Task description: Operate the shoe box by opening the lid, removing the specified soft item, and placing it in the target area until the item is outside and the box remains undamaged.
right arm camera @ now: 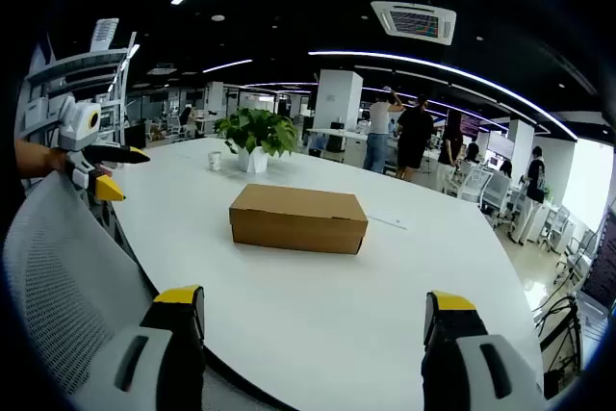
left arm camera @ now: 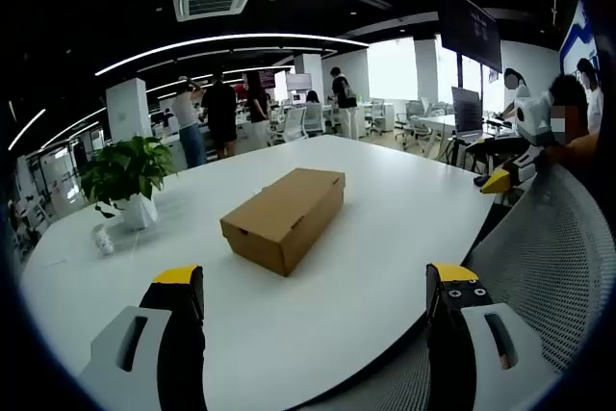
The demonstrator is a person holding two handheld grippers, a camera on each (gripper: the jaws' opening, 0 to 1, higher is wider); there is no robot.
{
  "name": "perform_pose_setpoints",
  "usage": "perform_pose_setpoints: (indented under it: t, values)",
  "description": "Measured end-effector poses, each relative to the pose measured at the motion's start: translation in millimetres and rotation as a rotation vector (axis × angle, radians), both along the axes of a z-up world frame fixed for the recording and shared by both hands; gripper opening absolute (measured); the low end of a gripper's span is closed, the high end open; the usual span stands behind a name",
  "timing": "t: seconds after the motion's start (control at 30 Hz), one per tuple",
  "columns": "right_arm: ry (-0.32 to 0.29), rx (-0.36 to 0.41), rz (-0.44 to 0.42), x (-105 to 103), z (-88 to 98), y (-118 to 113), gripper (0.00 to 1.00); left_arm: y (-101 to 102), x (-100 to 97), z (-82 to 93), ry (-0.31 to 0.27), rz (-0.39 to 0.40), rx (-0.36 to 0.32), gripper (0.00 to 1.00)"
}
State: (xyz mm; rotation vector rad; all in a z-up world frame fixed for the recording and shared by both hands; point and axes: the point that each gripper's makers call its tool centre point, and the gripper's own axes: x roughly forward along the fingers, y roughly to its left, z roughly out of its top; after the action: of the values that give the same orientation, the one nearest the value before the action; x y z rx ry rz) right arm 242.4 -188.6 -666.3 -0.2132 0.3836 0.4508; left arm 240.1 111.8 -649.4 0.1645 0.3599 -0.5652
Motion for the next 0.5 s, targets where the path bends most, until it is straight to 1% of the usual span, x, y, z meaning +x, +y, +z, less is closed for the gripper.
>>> perform_pose_setpoints:
  t: [0.5]
  values:
    - [-0.001, 0.002, -0.005, 0.1, 1.2, -0.3, 0.95, 0.8, -0.3, 0.5, 0.003, 0.006, -0.006, 1.00]
